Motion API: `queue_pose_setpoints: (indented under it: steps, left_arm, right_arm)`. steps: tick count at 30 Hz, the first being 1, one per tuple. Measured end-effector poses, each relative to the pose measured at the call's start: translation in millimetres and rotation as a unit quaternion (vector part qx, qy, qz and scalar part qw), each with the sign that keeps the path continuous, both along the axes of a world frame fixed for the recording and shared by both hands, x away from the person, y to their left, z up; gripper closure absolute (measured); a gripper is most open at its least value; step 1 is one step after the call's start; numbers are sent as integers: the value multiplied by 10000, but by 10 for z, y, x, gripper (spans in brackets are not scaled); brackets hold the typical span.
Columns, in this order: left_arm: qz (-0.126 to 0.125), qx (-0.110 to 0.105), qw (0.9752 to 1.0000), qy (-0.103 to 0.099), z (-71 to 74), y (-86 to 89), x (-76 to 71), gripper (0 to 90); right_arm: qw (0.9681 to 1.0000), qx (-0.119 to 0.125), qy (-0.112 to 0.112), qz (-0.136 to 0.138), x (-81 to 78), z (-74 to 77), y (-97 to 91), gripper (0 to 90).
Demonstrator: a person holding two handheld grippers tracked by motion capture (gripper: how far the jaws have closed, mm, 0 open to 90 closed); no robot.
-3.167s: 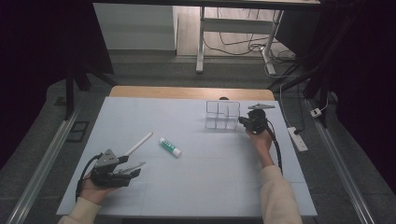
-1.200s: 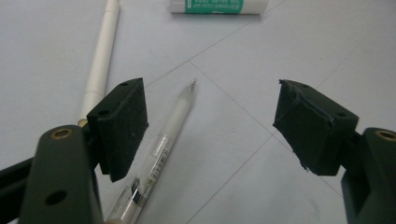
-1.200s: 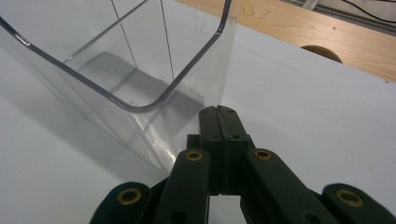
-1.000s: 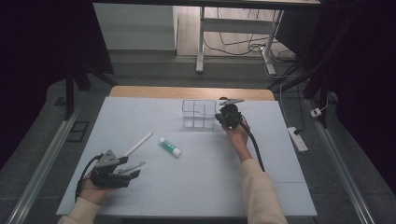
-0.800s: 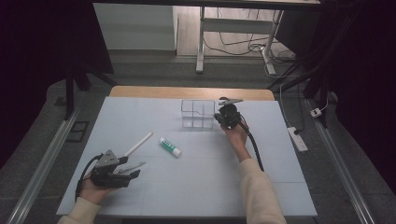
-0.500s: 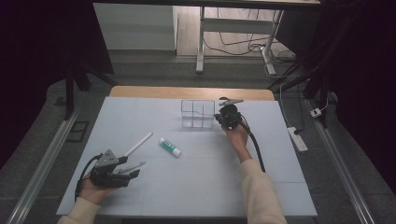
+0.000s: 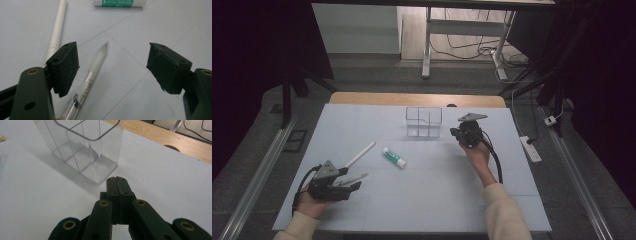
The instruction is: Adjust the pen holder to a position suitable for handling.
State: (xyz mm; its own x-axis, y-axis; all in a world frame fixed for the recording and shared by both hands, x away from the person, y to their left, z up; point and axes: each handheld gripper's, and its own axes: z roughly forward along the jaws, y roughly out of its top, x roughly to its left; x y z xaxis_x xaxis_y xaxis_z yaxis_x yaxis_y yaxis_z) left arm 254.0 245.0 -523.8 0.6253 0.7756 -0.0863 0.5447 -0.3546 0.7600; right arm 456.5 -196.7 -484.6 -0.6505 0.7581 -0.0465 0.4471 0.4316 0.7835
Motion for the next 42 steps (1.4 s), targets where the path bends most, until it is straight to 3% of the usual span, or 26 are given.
queue_pose_setpoints:
  steps: [6,11,15,19,29,35,38,42]
  left_arm:
    - [11,8,10000,-8,-3,6,0,254]
    - [16,-15,10000,-3,-5,14,5,254]
    - [30,-38,10000,-12,-9,25,7,254]
    - [32,-45,10000,-30,-10,41,2,255]
    - [44,-31,9999,-102,14,82,-29,267]
    - [-57,72,9997,-216,113,70,-40,273]
    - [-116,82,9997,-222,146,67,-40,276]
    - [-283,371,9986,-243,253,29,-39,281]
  right_arm:
    - [9998,165,2,149,-193,35,-165,847]
    - [9996,170,-108,208,-432,15,-282,577]
    - [9992,215,-84,327,-561,1,-348,524]
    - [9986,183,-72,490,-793,-30,-464,441]
    - [9971,322,-52,690,-1098,-41,-640,393]
    - [9962,485,10,722,-1198,-72,-748,385]
    - [9965,428,-55,721,-1231,-80,-785,382]
    - [9955,552,-34,773,-1237,-76,-817,381]
